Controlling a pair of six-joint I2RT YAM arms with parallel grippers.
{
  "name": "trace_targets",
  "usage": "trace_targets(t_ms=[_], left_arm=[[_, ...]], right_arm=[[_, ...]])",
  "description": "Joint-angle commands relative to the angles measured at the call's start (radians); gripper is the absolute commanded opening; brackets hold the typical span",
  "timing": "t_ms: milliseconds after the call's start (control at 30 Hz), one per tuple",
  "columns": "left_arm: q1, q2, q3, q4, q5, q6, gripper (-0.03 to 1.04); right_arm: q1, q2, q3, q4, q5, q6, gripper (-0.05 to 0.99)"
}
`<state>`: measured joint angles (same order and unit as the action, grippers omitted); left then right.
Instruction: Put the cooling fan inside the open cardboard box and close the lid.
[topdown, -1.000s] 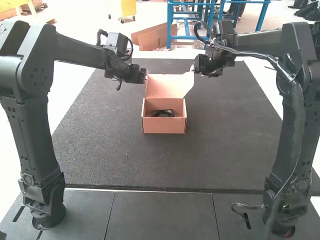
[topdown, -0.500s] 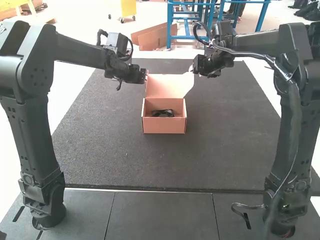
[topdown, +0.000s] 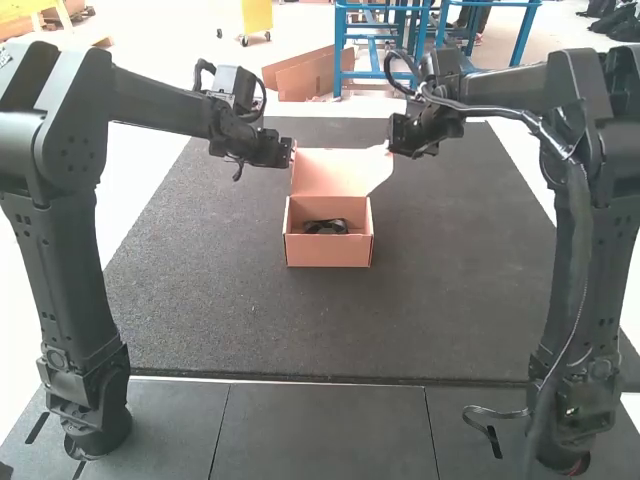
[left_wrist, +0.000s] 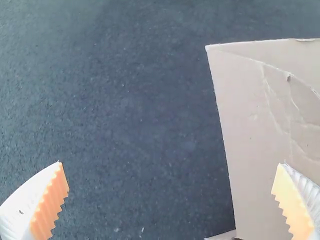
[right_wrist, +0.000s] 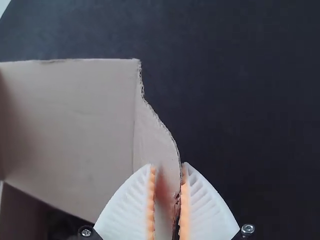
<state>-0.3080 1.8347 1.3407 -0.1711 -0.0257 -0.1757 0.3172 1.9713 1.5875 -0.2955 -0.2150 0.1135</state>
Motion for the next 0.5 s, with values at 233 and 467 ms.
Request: trace_targets(t_ms=[233, 467], left_arm=[[-0.005, -0.002, 0.041, 0.002, 0.009, 0.008, 0.97], [-0.005, -0.005, 0.041, 0.001, 0.009, 0.008, 0.97]], right_arm=[[0.029, 0.006, 0.034, 0.009, -0.032, 0.0, -0.02], [0.071, 0.006, 0.035, 0.007, -0.032, -0.003, -0.02]])
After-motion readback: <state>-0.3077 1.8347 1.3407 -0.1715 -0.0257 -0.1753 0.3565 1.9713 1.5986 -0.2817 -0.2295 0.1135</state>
